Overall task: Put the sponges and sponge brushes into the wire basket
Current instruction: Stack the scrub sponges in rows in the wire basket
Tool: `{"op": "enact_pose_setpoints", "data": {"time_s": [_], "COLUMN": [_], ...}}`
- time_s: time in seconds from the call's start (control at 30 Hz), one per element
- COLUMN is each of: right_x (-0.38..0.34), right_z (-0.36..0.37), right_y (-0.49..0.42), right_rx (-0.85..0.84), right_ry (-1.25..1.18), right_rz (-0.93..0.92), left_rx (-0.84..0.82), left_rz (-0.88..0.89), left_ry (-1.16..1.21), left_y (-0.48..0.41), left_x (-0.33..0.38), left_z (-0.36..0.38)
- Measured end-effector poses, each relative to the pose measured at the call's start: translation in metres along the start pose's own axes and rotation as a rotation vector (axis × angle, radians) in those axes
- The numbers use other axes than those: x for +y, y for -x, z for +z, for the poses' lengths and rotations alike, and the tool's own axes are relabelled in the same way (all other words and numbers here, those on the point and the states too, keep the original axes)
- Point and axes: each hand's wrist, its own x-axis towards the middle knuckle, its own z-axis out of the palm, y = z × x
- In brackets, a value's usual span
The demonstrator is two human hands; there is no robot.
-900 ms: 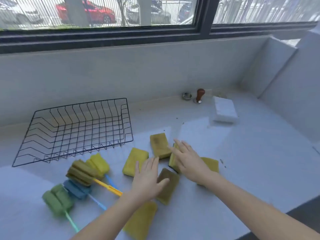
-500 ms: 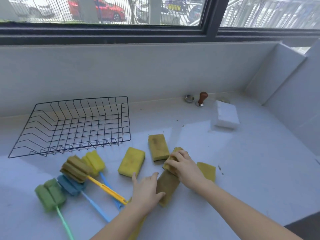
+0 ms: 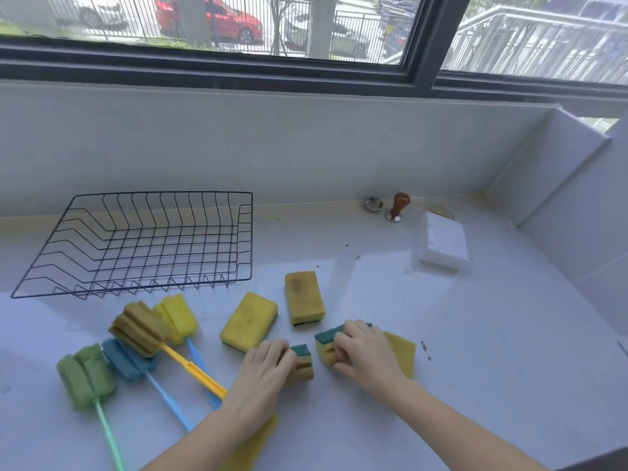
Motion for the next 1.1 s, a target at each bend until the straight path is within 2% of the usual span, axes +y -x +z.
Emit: {"op": "enact_pose_setpoints", "data": {"time_s": [0.17, 0.27, 0.37, 0.53, 0.67, 0.83, 0.97, 1.1], "right_x": [0.002, 0.000, -0.004, -0.005, -0.008, -0.005, -0.002, -0.003], "right_z": [-0.005, -0.009, -0.012, -0.018, -0.023, -0.018, -0.019, -0.027], "right_y": [0.009, 0.010, 0.009, 0.006, -0.003, -0.009, -0.016, -0.022], "right_rx": [-0.076, -0.109, -0.149, -0.248, -0.239, -0.256, -0.351, -0.338], "right_ry": [-0.015, -0.049, -0.068, 0.013, 0.081, 0.179, 0.098, -0.005], "right_rz": [-0.014, -0.003, 0.023, 0.034, 0.004, -0.109, -0.111, -0.106], "left_rx": [-0.130, -0.185, -0.167, -0.183, -0.220, -0.177, -0.128, -0.059], "left_rz": [0.097, -0.002, -0.080, -0.102, -0.143, -0.188, -0.202, -0.230], "left_ry": [0.056, 0.210, 0.269, 0.228, 0.176, 0.177, 0.187, 0.220], "left_y": [0.018, 0.013, 0.008, 0.013, 0.017, 0.019, 0.018, 0.022], "left_x": [-0.003, -0.004, -0.005, -0.006, -0.003, 0.000, 0.001, -0.006], "left_z": [0.004, 0.001, 0.000, 0.008, 0.009, 0.008, 0.003, -0.002]}}
